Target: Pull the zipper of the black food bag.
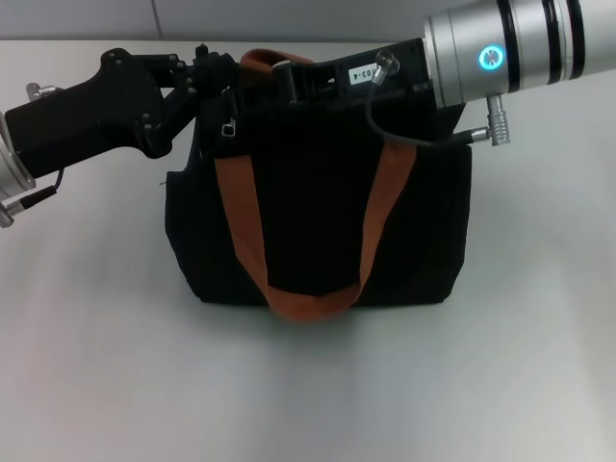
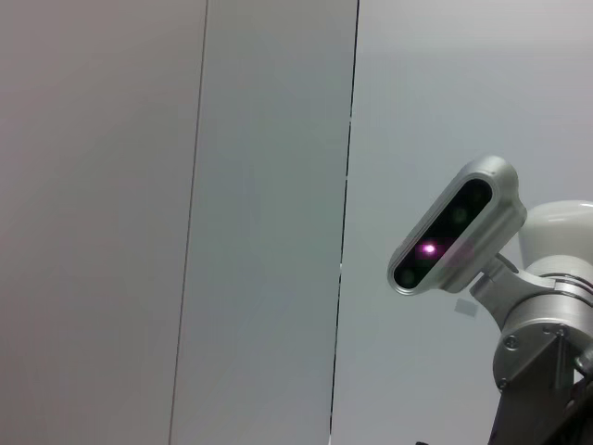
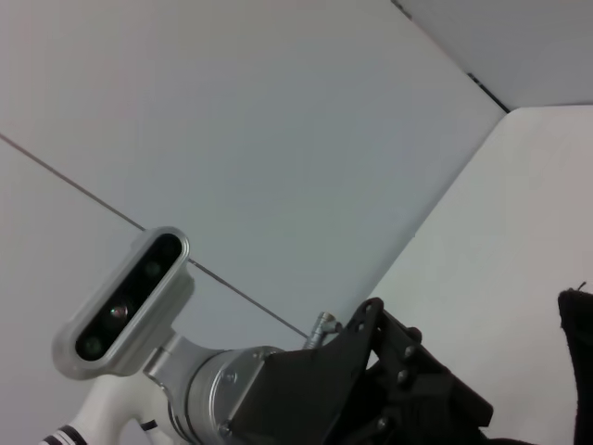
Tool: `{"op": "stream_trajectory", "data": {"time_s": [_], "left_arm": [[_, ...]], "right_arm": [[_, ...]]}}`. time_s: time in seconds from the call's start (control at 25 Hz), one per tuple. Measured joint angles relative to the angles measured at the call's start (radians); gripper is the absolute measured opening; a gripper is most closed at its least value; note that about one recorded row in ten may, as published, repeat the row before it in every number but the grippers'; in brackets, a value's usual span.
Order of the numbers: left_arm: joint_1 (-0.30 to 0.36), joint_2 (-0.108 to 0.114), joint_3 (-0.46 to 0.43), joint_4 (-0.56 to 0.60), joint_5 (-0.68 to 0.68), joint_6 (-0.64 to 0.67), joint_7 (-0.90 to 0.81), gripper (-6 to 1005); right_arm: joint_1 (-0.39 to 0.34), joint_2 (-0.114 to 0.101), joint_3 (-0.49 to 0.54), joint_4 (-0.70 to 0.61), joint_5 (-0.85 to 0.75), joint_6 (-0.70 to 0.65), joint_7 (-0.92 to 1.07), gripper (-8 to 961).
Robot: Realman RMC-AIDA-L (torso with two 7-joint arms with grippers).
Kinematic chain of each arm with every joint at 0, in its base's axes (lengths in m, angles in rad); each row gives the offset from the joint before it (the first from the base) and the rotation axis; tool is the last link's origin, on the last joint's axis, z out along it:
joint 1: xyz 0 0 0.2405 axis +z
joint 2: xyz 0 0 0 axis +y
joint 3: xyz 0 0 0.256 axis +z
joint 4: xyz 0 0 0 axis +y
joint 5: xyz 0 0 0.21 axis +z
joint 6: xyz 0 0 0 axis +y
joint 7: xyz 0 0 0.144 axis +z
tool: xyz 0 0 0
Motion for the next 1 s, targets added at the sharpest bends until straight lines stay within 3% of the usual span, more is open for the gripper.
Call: {"op": "stream_trajectory", "data": {"time_s": [0.32, 0.72, 1.0], "left_arm": [[0.0, -0.001, 0.0, 0.0, 0.0, 0.005, 0.002, 30], [0.0, -0.001, 0.0, 0.0, 0.0, 0.002, 0.002, 30], [0.0, -0.001, 0.0, 0.0, 0.0, 0.002, 0.002, 30]], "right_arm": [[-0.002, 0.001, -0.004, -0.004, -0.003, 0.005, 0.0, 351], [-0.006, -0.001, -0.004, -0.008, -0.004, 0.007, 0.0, 120], [-0.005, -0.001, -0.007, -0.011, -0.006, 0.01, -0.011, 101]]}}
